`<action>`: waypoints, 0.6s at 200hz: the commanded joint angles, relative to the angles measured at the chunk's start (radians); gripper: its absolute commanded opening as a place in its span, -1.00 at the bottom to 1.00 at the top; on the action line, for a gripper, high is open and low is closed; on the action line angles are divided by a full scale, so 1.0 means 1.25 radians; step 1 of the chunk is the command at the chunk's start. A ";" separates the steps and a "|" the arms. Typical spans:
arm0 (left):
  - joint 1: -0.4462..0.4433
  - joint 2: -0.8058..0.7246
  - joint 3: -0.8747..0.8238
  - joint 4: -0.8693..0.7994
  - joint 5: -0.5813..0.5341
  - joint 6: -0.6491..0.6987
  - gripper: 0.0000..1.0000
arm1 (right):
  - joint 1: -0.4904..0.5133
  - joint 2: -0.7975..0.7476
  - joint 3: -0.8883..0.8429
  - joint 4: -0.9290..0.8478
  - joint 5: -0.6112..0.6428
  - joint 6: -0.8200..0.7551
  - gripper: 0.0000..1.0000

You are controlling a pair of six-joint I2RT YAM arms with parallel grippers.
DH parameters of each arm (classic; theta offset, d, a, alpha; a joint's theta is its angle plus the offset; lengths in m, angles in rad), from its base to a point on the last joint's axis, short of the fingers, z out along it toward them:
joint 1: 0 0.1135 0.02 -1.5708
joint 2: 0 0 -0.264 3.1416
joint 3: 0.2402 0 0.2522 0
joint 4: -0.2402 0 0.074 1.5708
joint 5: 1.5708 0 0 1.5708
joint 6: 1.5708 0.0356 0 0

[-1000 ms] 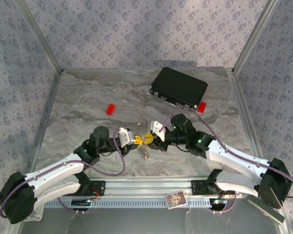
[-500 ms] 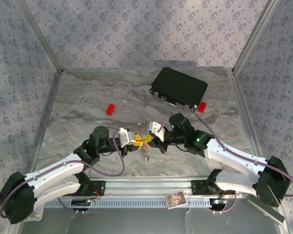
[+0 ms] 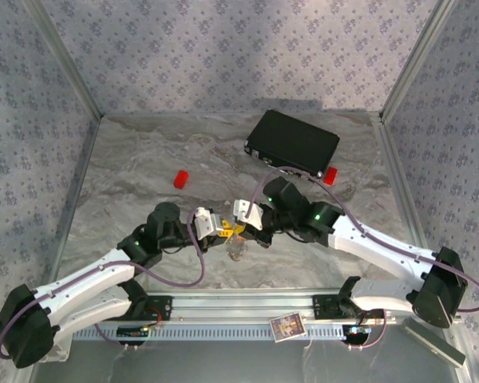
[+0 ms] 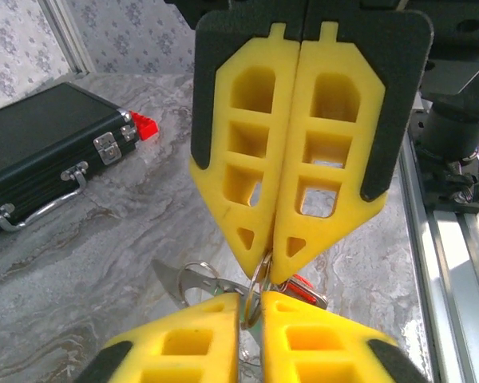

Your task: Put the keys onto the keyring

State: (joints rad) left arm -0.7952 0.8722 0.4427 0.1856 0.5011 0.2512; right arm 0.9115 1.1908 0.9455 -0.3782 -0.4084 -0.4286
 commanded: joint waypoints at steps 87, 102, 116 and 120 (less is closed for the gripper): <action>-0.005 -0.023 -0.024 0.089 0.016 -0.024 -1.00 | -0.025 -0.051 -0.051 0.054 -0.017 0.048 -0.36; -0.004 -0.022 -0.039 0.117 0.013 -0.038 -1.00 | -0.032 -0.069 -0.076 0.074 -0.016 0.079 -0.34; -0.005 -0.024 -0.046 0.131 0.011 -0.044 -1.00 | -0.033 -0.082 -0.098 0.092 -0.010 0.100 -0.33; -0.006 -0.024 -0.048 0.135 0.011 -0.046 -1.00 | -0.034 -0.085 -0.105 0.096 -0.009 0.105 -0.33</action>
State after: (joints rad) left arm -0.7990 0.8635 0.4007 0.2451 0.5076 0.2268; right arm 0.8742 1.1191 0.8566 -0.3130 -0.4080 -0.3721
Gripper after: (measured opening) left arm 0.046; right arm 0.332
